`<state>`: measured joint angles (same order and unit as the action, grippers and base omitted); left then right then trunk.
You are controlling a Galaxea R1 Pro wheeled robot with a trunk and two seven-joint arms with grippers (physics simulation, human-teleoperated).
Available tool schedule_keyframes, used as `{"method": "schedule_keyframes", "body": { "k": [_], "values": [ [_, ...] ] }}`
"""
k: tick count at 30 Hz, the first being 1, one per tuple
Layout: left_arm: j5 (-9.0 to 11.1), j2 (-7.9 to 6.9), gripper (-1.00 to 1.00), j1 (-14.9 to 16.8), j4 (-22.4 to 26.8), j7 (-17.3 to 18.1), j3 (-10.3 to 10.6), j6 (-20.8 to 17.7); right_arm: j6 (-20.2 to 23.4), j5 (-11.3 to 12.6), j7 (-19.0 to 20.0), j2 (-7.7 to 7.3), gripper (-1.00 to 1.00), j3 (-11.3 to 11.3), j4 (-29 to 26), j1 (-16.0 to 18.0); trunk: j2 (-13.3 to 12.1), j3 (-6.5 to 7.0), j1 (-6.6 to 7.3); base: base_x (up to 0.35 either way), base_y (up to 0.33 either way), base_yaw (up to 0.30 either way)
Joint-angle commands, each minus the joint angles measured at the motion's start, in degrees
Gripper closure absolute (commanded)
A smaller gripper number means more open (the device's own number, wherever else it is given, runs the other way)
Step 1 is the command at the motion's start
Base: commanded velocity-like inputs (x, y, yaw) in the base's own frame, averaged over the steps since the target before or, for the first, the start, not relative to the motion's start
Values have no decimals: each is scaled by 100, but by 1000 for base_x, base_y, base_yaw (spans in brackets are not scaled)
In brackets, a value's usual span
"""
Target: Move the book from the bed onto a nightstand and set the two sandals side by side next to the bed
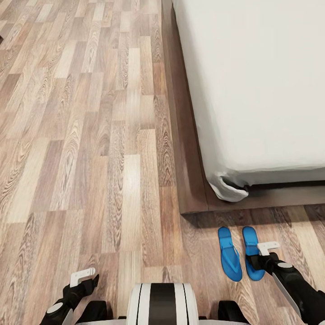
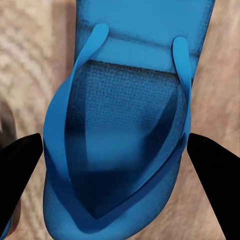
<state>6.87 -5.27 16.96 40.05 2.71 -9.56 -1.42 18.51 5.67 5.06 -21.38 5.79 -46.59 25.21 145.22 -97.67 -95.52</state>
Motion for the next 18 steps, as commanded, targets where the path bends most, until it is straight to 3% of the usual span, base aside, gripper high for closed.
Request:
{"method": "schedule_keyframes", "body": {
  "k": [1, 18],
  "values": [
    [60, 0, -100, 0, 3, 28, -11, -15, 29, 58, -14, -7, 100, 19, -8, 1, 1, -3, 1, 0, 0, 0],
    [60, 0, -100, 0, 6, 28, -11, -16, 27, 58, -14, -7, 100, 19, -7, 1, 5, -69, -7, 0, 0, 0]
  ]
}}
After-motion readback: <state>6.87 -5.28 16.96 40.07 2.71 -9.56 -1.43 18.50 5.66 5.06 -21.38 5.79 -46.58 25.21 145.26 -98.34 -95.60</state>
